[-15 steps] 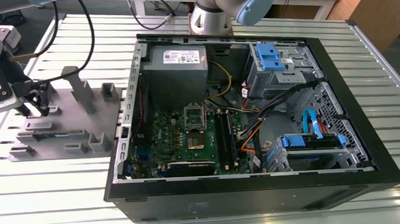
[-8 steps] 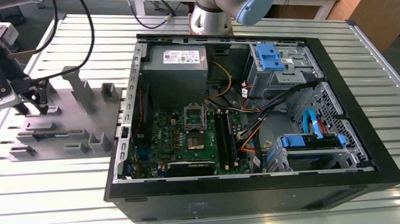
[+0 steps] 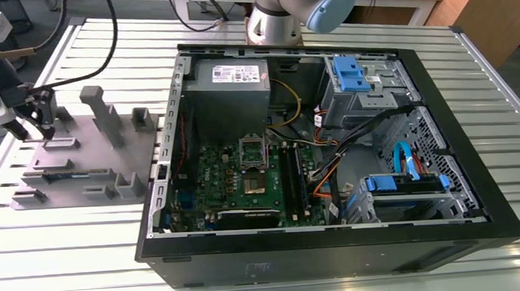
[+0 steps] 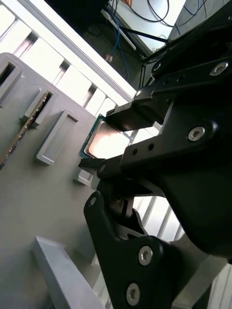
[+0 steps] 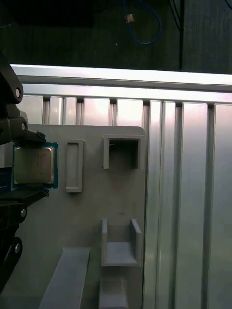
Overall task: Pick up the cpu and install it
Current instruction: 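Pick up the cpu and move it towards the insertion slot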
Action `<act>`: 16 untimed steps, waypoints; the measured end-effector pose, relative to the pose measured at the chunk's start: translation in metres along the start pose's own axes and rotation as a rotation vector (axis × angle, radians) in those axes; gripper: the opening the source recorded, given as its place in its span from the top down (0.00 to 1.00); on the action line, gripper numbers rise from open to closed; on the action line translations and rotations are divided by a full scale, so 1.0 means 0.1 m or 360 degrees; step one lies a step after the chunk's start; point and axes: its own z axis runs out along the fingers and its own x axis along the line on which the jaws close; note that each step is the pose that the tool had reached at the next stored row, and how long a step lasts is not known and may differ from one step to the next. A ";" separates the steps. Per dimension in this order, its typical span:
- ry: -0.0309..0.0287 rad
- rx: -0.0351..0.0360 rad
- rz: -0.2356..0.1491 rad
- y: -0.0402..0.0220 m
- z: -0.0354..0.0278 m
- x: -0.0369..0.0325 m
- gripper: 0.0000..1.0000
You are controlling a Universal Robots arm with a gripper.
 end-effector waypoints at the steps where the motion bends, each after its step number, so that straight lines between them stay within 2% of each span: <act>1: 0.00000 0.0000 0.0000 0.002 -0.043 0.000 0.53; 16: 0.00003 0.0000 0.0000 0.026 -0.726 0.005 0.53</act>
